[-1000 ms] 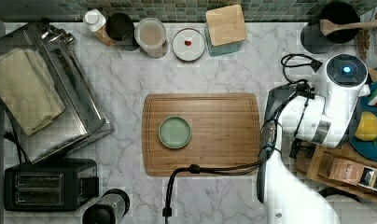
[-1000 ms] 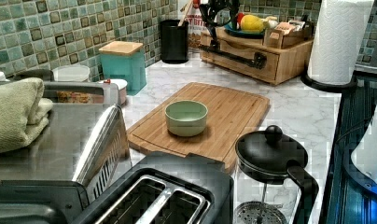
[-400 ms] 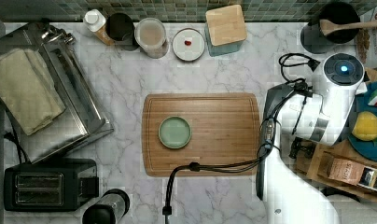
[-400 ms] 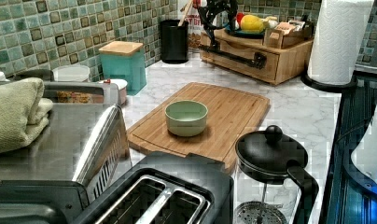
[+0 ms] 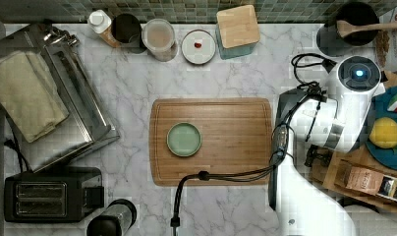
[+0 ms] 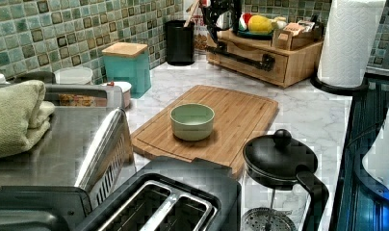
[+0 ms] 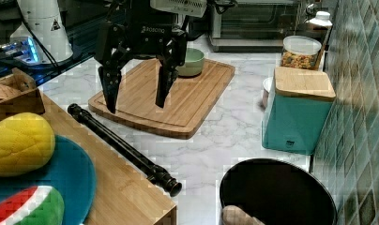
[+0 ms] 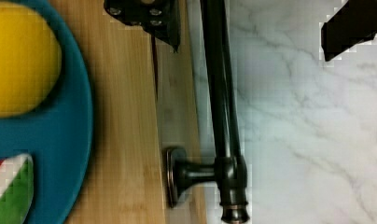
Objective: Open the drawer.
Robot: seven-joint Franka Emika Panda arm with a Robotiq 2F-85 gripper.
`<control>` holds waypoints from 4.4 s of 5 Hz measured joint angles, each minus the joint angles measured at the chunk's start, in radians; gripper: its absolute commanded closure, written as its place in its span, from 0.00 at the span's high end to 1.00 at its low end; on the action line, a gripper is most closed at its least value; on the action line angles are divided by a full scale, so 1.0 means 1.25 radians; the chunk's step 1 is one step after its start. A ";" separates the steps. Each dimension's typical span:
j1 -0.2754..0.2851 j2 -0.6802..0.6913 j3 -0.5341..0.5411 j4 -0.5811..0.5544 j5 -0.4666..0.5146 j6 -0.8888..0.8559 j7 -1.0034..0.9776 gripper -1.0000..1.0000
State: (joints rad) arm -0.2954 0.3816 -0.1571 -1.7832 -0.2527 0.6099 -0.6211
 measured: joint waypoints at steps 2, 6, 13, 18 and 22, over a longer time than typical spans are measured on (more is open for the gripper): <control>-0.017 0.010 0.000 -0.009 0.028 0.087 0.000 1.00; -0.011 0.014 -0.013 -0.137 -0.015 0.134 0.000 1.00; -0.012 0.143 -0.009 -0.050 0.017 0.071 -0.035 1.00; 0.088 0.166 0.025 -0.002 0.057 0.035 0.159 1.00; 0.157 0.196 0.030 0.042 0.058 0.058 0.351 1.00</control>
State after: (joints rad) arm -0.0995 0.6265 -0.1200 -1.7305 -0.1805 0.6826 -0.1818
